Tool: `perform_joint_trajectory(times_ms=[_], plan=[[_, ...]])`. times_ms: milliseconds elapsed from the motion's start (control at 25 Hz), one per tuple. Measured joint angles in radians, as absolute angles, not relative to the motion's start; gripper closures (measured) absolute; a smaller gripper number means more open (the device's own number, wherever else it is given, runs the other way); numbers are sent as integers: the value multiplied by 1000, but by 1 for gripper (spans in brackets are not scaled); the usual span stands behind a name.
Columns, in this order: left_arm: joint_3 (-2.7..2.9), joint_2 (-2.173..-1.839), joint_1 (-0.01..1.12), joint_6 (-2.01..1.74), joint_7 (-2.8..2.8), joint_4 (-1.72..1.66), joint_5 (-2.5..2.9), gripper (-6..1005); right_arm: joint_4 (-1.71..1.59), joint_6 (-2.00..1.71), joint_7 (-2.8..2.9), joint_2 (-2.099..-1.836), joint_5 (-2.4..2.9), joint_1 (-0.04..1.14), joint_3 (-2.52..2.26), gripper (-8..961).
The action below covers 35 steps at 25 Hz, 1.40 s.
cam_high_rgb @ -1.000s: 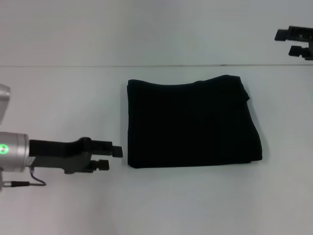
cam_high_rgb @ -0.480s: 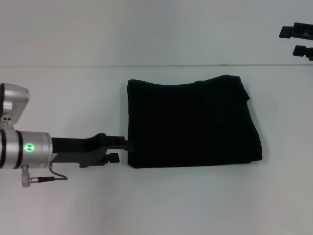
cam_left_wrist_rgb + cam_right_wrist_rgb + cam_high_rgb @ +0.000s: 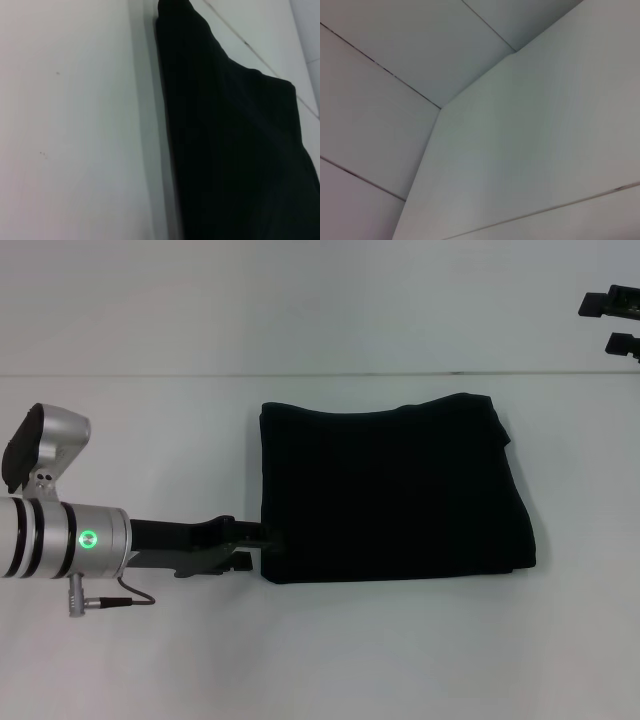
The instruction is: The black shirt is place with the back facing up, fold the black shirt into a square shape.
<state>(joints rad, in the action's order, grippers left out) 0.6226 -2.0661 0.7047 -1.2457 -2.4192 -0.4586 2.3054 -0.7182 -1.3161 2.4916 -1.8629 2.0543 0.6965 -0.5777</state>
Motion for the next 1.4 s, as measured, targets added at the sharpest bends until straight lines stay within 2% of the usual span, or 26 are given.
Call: perform_joint_trajectory(times_ms=[440,1320,1400], plan=[[643,-2082,715,-1219,-2423,-454,2306,411,-717,-1315,2489,-1864,2054,696,-570,41],[650,-2088,732,-1218,-2433,-420,2301,485,-716,-1314,2482,-1862,2054,688,-557,40],[651,-2088,731,-1218,-2433,-420,2301,527,-716,-1314,2482,-1862,2054,686,-557,40]])
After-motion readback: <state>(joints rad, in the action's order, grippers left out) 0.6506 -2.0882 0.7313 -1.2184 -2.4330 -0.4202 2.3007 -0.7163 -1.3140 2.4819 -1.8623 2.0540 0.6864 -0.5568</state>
